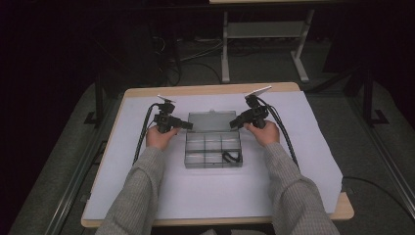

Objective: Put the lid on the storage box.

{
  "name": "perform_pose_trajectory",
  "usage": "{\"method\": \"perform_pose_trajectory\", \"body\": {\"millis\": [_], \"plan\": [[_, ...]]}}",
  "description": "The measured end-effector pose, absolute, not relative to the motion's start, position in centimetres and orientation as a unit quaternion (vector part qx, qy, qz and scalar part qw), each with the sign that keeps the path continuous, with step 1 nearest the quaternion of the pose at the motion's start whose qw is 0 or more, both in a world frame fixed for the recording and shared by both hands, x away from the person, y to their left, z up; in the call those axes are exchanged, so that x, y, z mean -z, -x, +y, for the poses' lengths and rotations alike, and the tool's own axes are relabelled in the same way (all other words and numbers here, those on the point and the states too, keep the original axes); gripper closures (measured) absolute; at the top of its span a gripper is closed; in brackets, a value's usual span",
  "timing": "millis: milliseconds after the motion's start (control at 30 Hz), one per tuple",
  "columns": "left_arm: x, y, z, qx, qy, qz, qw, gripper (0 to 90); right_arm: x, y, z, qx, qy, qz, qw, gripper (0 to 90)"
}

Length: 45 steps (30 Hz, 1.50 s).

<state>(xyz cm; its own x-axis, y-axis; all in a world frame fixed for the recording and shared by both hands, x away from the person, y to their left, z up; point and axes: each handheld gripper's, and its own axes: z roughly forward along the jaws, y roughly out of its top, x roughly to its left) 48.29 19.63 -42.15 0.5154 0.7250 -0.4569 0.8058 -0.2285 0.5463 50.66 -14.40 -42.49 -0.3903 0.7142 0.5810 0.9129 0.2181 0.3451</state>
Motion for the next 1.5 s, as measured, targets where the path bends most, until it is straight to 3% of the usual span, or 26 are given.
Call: {"method": "perform_pose_trajectory", "body": {"millis": [600, 1233, 1500], "plan": [[41.7, -48.2, 19.9, 0.045, -0.774, 0.49, 0.398, 66.1, 42.1, -50.5, -14.5, 0.336, 0.529, -0.767, 0.135, 59.8], [42.1, -48.4, 20.1, 0.064, -0.768, 0.499, 0.396, 61.4, 41.7, -50.2, -14.3, 0.345, 0.521, -0.772, 0.116, 64.6], [41.6, -48.2, 19.9, 0.048, -0.768, 0.495, 0.403, 66.2, 41.2, -49.9, -14.2, 0.352, 0.511, -0.779, 0.094, 67.6]]}}
